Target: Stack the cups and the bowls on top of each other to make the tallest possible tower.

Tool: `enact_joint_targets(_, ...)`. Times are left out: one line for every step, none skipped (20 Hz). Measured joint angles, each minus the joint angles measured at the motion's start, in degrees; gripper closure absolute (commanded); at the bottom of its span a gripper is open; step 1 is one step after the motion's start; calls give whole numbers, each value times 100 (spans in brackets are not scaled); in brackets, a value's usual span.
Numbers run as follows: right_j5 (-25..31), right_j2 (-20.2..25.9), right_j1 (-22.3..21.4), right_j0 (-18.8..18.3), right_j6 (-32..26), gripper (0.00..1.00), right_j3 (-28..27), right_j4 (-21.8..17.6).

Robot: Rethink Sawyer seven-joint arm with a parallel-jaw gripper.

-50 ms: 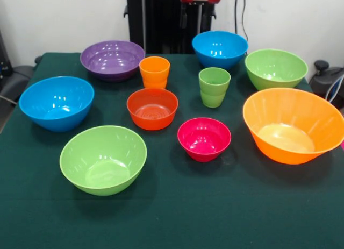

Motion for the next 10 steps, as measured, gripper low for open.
enact_joint_targets(64, 0, -31, 38, 0, 0, -51, 11)
enact_joint_targets(136, 0, -59, 76, 0, 0, -118, 28)
enact_joint_targets(175, 1, -73, 96, 0, 0, -167, 40)
enact_joint_targets(230, 1, -87, 120, 0, 0, -242, 58)
enact_joint_targets(265, 0, -93, 129, 0, 0, -292, 69)
enact_joint_targets(301, 2, -93, 133, 5, 0, -369, 93)
enact_joint_targets(304, 2, -89, 131, 13, 0, -447, 128)
enact_joint_targets(308, 2, -85, 129, 21, 0, -524, 162)
enact_joint_targets(308, 1, -75, 128, 28, 0, -565, 183)
enact_joint_targets(308, 1, -69, 128, 32, 0, -584, 193)
